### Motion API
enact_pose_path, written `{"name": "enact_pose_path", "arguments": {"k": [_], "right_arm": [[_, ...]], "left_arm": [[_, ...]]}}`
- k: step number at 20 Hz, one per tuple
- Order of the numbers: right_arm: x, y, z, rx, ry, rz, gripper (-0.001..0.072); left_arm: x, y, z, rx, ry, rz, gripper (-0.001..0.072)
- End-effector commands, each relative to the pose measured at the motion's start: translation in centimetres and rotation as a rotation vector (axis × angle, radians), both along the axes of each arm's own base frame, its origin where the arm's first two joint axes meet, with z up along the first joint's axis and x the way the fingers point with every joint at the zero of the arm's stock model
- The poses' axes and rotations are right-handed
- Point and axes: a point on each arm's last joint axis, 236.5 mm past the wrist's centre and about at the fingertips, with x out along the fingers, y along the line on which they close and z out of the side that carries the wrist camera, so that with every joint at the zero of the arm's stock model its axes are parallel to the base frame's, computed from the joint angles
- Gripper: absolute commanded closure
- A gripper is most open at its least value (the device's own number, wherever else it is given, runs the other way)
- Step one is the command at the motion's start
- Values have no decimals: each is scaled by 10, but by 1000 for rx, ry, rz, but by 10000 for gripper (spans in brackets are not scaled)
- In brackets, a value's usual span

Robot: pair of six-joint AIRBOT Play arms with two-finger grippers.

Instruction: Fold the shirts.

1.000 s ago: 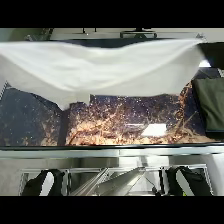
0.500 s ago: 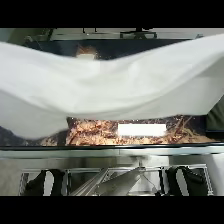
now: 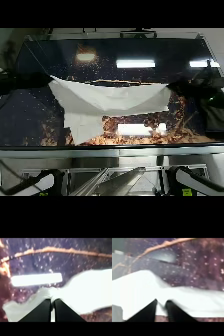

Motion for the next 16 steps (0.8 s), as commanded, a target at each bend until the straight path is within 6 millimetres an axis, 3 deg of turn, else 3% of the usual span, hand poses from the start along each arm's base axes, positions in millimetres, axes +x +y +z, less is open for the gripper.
{"name": "enact_pose_path", "arguments": {"k": [1,3,4,6,9,13,16], "right_arm": [[28,-9,-96,72,137,-31,184],[33,-12,-91,100,126,6,179],[33,-16,-85,100,111,16,180],[28,-25,-76,92,103,30,181],[-1,-44,-96,-26,193,85,246],[-39,-72,-137,-196,391,103,245],[-44,-66,-142,-202,405,124,245]], "left_arm": [[28,-7,-100,-28,230,-79,374],[30,5,-107,-75,336,-98,31],[29,14,-106,-93,367,-90,6],[23,36,-104,-104,412,-58,6],[-14,57,-117,-80,527,-43,6],[-73,46,-155,-118,667,-20,6],[-96,34,-182,-128,705,-10,7]]}}
